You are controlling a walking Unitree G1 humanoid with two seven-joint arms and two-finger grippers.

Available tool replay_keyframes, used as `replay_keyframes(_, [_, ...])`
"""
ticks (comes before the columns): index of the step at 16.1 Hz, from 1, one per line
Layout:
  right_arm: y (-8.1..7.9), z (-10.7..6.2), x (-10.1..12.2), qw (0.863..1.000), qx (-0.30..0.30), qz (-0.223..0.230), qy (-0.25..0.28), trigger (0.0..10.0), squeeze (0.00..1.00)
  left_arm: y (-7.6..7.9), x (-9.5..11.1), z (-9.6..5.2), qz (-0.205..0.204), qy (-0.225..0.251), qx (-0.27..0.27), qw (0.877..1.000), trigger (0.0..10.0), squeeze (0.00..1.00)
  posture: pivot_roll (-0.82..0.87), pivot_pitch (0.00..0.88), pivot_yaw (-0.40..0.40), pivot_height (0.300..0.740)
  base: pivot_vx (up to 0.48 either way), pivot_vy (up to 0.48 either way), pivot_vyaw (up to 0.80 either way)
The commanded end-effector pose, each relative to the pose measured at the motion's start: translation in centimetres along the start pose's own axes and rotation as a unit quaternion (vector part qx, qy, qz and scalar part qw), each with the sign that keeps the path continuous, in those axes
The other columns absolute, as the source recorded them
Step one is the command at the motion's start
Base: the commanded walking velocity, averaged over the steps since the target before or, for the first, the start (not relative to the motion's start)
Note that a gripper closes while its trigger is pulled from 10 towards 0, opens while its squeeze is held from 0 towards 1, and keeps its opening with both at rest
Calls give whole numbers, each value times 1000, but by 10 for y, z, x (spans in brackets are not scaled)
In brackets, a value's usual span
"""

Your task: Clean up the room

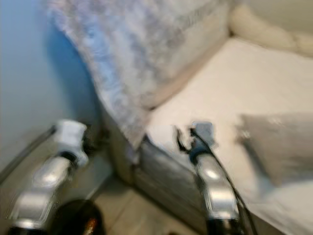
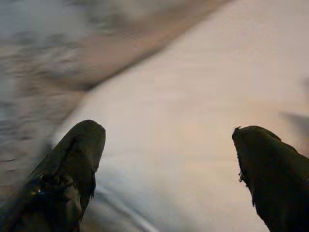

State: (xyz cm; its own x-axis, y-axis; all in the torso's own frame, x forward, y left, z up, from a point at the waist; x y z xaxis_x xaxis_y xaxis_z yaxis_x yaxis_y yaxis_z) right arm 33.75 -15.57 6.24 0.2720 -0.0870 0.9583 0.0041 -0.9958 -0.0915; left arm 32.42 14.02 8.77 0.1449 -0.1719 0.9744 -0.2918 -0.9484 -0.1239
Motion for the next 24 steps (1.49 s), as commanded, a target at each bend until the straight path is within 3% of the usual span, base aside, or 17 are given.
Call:
replay_keyframes(1, [-11,1,8,1000,15,5,12,10000,0,-11,0,-3,7,-2,14,1000,10000,0,53,0,10,740,0,0,-800])
replay_keyframes(12, [-12,3,9,1000,16,0,12,10000,0,-14,5,-1,-13,7,21,1000,10000,0,55,0,7,740,0,0,-800])
replay_keyframes(21, [-13,4,12,1000,17,-15,17,10000,0,-17,11,0,-16,22,23,999,10000,0,53,0,7,740,0,0,0])
replay_keyframes(24, [-13,4,11,1000,18,-14,16,10000,0,-17,11,0,-17,21,21,999,10000,0,53,0,7,740,0,0,-800])
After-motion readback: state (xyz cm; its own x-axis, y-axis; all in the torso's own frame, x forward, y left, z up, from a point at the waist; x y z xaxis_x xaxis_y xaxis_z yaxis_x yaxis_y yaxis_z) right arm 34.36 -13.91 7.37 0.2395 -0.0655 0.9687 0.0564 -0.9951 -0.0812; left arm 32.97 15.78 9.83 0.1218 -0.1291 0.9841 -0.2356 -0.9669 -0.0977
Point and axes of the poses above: a point about 5 cm out from each wrist's last joint towards the gripper, its own z axis pointing out of the wrist towards the gripper, its own x axis along the axis of the wrist's last joint, y = z × x, the point moved 6 cm from there along z, pointing out of the wrist towards the gripper, and after that the axes turned 2 degrees about z, right-handed, at the moved point
